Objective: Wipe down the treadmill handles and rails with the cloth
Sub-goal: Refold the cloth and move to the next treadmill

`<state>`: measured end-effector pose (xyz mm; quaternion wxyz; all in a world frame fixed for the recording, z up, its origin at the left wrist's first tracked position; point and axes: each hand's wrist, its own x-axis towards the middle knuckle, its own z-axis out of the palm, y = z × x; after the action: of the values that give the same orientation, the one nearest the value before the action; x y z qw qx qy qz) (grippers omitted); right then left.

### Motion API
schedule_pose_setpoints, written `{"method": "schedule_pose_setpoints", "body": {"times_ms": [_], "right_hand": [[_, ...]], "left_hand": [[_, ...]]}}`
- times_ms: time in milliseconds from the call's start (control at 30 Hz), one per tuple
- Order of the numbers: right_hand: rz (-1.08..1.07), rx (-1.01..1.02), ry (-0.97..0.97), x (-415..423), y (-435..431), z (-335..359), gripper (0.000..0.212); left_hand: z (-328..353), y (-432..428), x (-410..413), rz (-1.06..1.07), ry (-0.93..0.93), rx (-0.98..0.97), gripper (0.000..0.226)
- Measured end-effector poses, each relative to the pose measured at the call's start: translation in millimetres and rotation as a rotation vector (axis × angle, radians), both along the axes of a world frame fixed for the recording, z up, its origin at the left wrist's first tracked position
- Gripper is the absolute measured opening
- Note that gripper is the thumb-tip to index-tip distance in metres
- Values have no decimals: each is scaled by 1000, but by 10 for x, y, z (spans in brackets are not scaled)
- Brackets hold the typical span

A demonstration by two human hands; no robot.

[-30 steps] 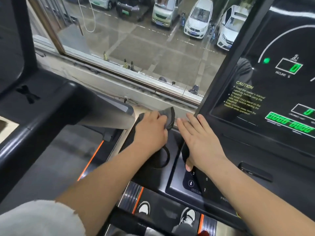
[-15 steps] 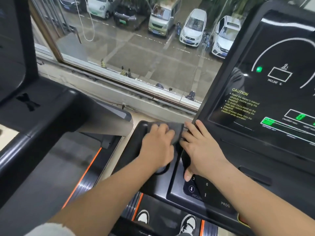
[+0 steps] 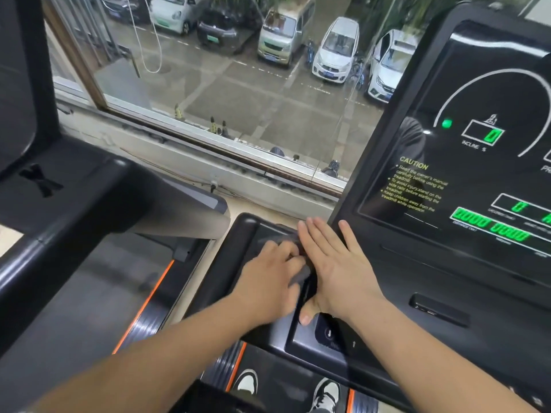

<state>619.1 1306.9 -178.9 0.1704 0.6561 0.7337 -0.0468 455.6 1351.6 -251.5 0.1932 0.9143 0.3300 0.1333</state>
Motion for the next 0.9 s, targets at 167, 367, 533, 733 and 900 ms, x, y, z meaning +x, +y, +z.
{"method": "schedule_pose_setpoints", "body": {"times_ms": [167, 367, 533, 733, 900], "right_hand": [[5, -18, -38, -1, -1, 34, 162], [-110, 90, -7, -34, -212, -33, 148], [-195, 105, 160, 1, -301, -64, 156], [-213, 106, 201, -11, -299, -39, 159], [-219, 131, 204, -25, -341, -76, 156]], "left_hand": [[74, 592, 90, 93, 52, 95, 39], [-15, 256, 278, 224, -4, 65, 54], [-170, -347, -126, 178, -199, -138, 47], [-12, 143, 175, 117, -38, 74, 36], [89, 229, 547, 376, 14, -65, 32]]}}
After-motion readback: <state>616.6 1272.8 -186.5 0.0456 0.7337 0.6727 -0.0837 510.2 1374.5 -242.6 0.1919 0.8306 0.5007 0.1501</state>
